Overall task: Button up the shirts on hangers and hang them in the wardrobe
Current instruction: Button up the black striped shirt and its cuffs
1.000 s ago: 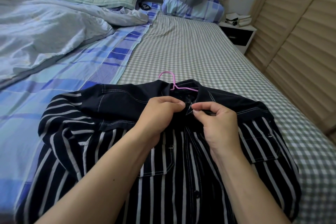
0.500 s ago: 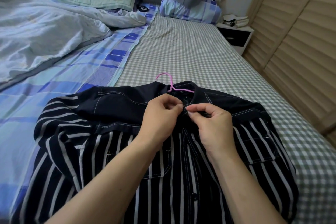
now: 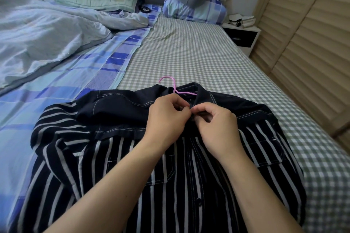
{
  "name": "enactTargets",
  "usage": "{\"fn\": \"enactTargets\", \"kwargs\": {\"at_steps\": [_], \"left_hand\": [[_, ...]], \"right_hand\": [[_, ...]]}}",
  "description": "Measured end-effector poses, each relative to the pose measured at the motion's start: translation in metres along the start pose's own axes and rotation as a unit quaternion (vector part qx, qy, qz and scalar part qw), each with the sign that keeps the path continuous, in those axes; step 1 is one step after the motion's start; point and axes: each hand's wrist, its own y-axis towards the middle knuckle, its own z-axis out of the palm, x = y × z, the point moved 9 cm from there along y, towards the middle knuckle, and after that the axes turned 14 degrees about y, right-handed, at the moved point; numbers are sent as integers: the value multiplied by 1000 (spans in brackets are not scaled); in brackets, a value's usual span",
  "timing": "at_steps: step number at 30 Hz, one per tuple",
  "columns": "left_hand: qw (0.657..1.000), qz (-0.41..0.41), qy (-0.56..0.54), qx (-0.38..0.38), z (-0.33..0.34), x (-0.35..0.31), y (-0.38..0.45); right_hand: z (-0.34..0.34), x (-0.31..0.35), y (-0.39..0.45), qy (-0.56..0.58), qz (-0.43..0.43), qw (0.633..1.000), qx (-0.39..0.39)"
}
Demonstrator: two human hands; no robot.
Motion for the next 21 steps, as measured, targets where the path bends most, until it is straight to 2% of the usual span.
{"fn": "enactTargets", "kwargs": {"at_steps": [3,8,11,17,19,21], "left_hand": [[999,14,33,5,3,-2,-1],[993,78,85,-4,4,-14,-11],[977,136,157,-39,6,-20,-18],[936,222,224,-154,3,-30,-26],[928,242,237,-157,5,-30,-26],[937,235,224,-130,8,-28,-24]], "right_hand": [[0,-5,-2,-18,19,1000,-3],[-1,-12,-3,30,54,998,-7],[0,-16,-3,40,71,997,-3],[3,-23,-3,93,92,991,7],[2,-22,-4,96,88,991,4],[1,-21,-5,91,83,992,0]]}}
